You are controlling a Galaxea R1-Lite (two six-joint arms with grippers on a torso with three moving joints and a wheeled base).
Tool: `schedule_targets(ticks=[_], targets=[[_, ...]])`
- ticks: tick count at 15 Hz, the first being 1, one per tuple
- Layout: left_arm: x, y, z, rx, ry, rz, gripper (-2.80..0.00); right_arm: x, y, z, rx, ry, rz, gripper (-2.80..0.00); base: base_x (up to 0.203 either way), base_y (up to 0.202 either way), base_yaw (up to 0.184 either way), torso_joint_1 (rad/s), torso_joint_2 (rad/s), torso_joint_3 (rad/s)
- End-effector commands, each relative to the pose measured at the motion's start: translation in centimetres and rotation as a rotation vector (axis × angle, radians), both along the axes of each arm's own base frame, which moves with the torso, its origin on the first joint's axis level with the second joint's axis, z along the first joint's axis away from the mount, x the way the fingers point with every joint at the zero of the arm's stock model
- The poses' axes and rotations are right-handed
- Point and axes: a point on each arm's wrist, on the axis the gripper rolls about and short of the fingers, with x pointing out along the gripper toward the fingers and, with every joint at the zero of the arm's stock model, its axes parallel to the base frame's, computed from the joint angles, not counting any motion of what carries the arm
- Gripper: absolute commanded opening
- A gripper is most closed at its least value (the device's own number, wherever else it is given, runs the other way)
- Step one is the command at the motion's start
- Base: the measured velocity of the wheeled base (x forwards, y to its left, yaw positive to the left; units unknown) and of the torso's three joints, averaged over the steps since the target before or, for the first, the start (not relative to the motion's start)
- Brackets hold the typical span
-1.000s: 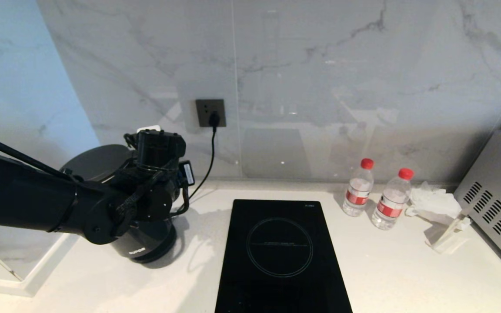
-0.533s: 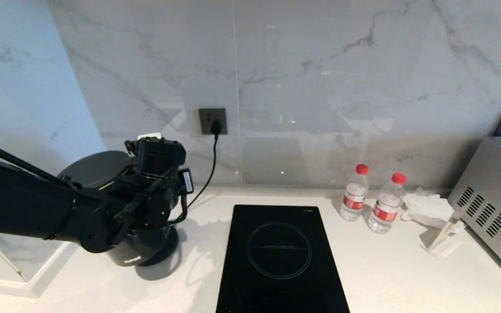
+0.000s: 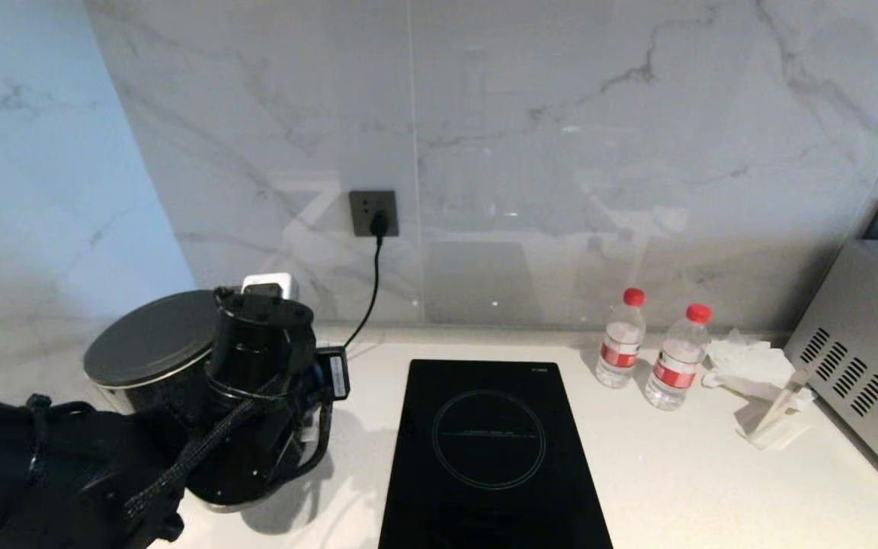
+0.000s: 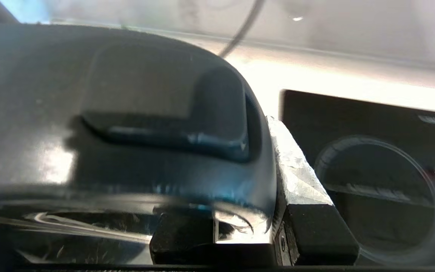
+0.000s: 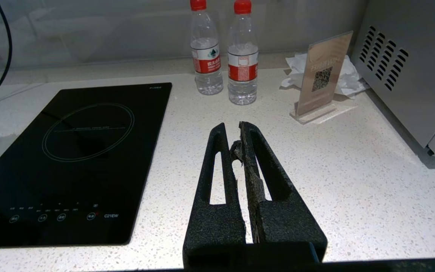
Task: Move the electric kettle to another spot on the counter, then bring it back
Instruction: Place it by the sink
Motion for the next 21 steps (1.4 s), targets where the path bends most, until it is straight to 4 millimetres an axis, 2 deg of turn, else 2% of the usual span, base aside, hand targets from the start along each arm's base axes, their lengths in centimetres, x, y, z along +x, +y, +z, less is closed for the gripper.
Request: schedule_targets(ticks=[1, 4, 8, 14, 21], targets=[[-2.0, 0.3, 0.7, -0.02, -0.02, -0.034, -2.8, 0.0, 0.0, 0.0, -0.002, -0.002, 0.001, -2.8, 0.0, 0.0, 0.0, 0.0, 0.0, 0.0], [-4.0, 0.7, 0.7, -0.023, -0.02, -0.066, -2.8, 0.0, 0.0, 0.0, -0.004, -0.002, 0.001, -2.8, 0.0, 0.0, 0.0, 0.0, 0.0, 0.0], [-4.8, 1.2, -0.4, -0.011, 0.014, -0.069, -2.8, 0.0, 0.0, 0.0, -0.005, -0.002, 0.001, -2.8, 0.0, 0.0, 0.0, 0.0, 0.0, 0.0], [-8.1, 1.7, 0.0, -0.041, -0.005, -0.152, -2.8, 0.0, 0.0, 0.0, -0.005, -0.002, 0.001, -2.8, 0.0, 0.0, 0.0, 0.0, 0.0, 0.0], [-8.7, 2.3, 0.3, -0.05, -0.017, -0.155, -2.8, 0.0, 0.0, 0.0, -0.007, -0.002, 0.001, -2.8, 0.0, 0.0, 0.0, 0.0, 0.0, 0.0]])
